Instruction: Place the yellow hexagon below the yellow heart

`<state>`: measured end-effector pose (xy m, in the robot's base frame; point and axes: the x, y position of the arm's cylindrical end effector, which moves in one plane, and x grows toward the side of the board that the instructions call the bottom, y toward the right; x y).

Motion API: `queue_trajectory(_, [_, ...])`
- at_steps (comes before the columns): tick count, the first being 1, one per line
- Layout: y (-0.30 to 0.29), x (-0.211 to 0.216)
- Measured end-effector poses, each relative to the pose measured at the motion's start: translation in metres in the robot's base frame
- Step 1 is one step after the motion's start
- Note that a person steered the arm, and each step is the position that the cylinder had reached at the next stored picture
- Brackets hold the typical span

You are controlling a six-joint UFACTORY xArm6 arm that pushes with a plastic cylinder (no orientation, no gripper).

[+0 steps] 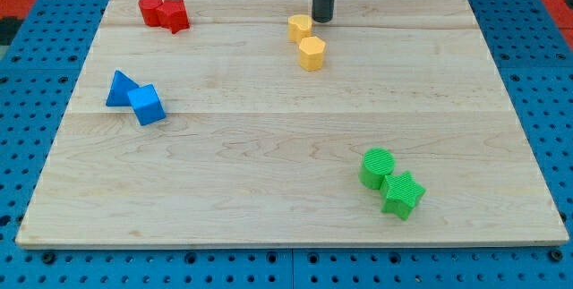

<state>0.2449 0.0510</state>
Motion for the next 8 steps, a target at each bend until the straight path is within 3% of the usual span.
queue_trajectory(5, [-0.014, -0.003])
queue_trajectory(8, [-0.012, 0.12])
